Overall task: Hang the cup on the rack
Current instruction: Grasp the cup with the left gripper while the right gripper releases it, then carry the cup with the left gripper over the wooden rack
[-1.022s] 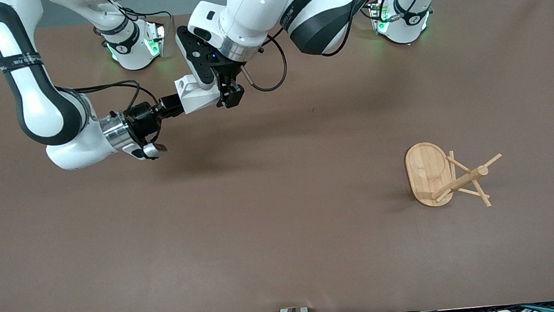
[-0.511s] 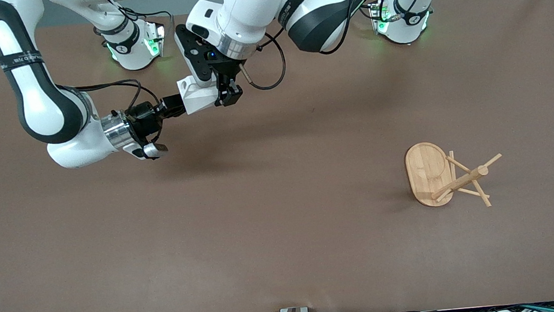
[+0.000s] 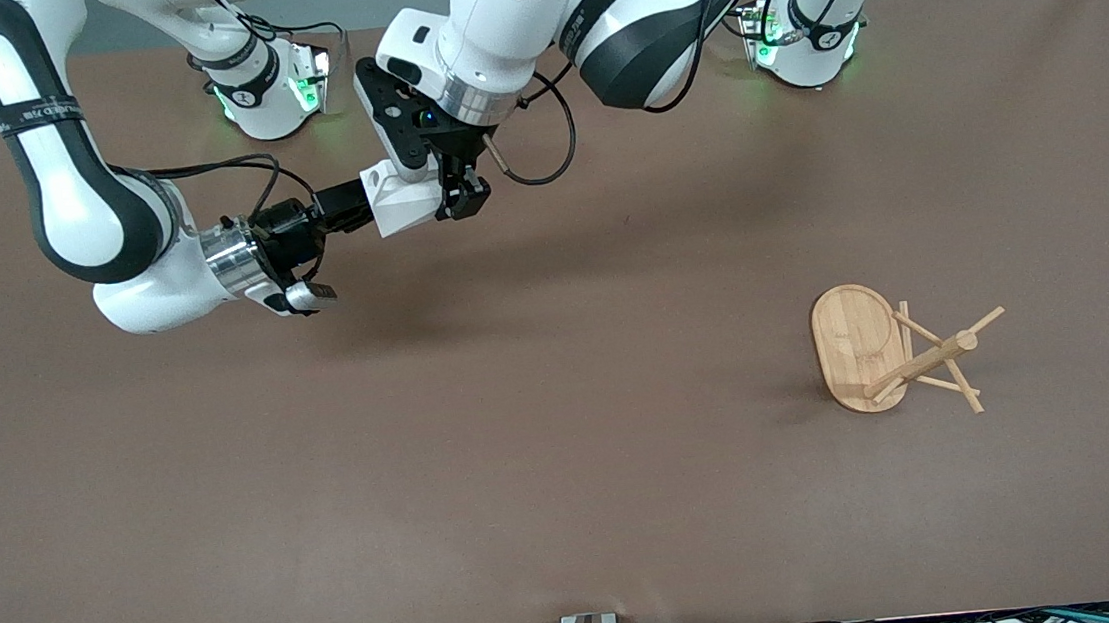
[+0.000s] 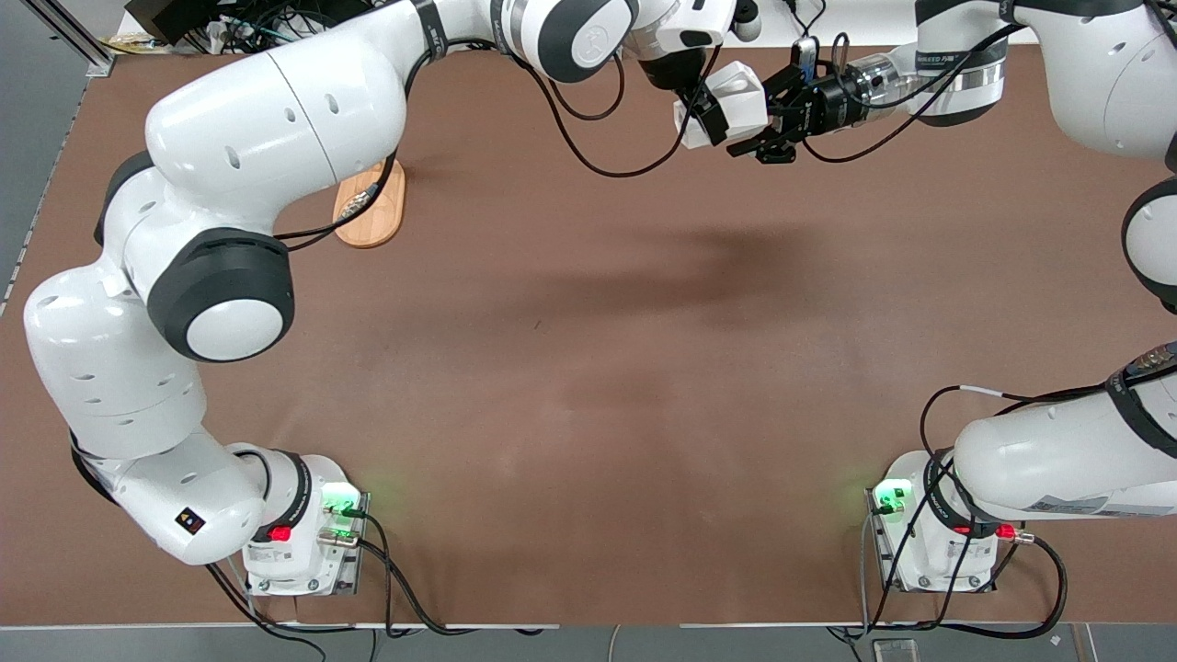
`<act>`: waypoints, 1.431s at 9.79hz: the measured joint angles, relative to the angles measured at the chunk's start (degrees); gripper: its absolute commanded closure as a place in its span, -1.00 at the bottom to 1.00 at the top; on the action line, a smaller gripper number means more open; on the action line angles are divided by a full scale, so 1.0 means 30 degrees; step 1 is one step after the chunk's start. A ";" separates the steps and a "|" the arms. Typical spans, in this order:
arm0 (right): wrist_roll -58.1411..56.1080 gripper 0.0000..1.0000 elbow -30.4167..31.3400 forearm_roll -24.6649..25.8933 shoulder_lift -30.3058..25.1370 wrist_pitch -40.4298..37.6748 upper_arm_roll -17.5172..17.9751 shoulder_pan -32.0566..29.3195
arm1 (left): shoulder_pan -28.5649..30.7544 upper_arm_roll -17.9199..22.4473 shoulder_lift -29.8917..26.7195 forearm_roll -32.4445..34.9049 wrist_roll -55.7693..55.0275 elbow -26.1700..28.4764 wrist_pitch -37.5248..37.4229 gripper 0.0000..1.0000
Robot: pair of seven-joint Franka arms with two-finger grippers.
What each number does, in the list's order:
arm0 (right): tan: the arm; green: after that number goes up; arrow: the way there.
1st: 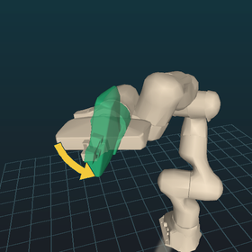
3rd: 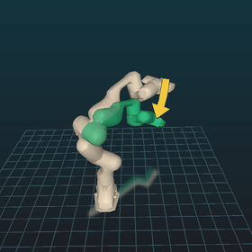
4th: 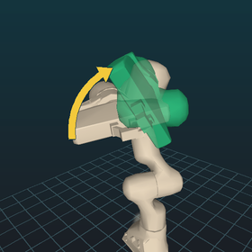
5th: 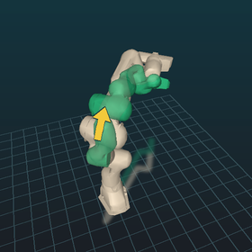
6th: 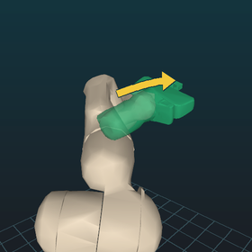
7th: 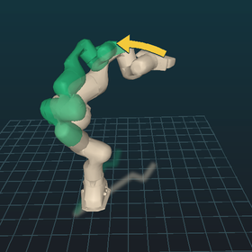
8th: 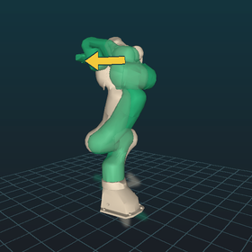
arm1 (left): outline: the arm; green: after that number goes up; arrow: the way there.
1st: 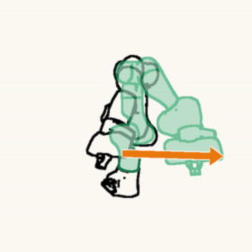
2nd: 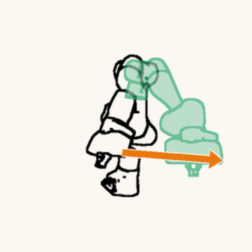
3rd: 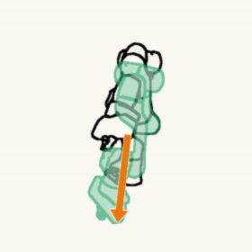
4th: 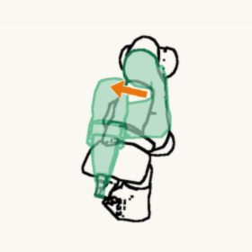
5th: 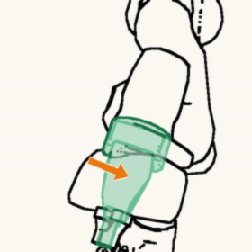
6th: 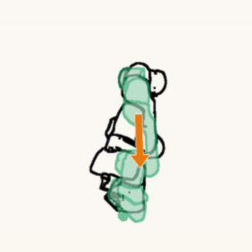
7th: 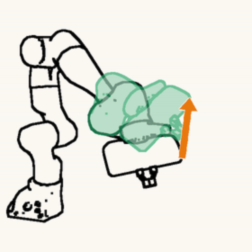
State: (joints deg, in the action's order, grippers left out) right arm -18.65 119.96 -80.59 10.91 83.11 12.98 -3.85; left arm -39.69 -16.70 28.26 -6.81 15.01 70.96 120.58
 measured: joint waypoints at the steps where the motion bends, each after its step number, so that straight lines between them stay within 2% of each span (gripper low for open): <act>1: 0.1022 -1.00 -0.0626 0.0887 -0.0131 0.0055 -0.0213 -0.0193 | 0.0045 0.0012 -0.0001 0.0120 0.0000 -0.0019 0.0000 1.00; 3: 0.3244 -1.00 -0.3279 0.4659 -0.0332 0.0104 -0.1370 -0.0507 | 0.0289 0.0042 -0.0003 0.0140 -0.0046 0.0006 -0.0082 0.99; 5: 0.3871 -1.00 -0.5328 0.9027 -0.0517 0.0361 -0.2817 -0.0626 | 0.0947 0.0066 -0.0032 0.0141 -0.1211 0.0028 -0.1031 0.99; 8: 0.4468 -1.00 -0.6960 1.5711 -0.0873 0.1672 -0.4346 -0.0729 | 0.2598 0.0100 -0.0583 0.0186 -0.4540 0.0003 -0.3599 0.99; 11: 0.5079 -1.00 -0.7090 2.2195 -0.1758 0.3501 -0.4523 -0.0699 | 0.5216 0.0133 -0.1736 0.0205 -0.7942 -0.0005 -0.5210 0.99; 14: 0.5437 -1.00 -0.7405 2.5765 -0.3396 0.3787 -0.4545 -0.0668 | 0.8171 0.0109 -0.1911 -0.0420 -0.9932 0.0493 -0.5461 0.99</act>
State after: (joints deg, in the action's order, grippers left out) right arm -2.34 97.74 -3.29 0.73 94.47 -0.65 -5.86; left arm -15.18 -16.37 22.52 -8.07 -14.79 72.43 104.20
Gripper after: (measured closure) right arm 0.000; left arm 0.242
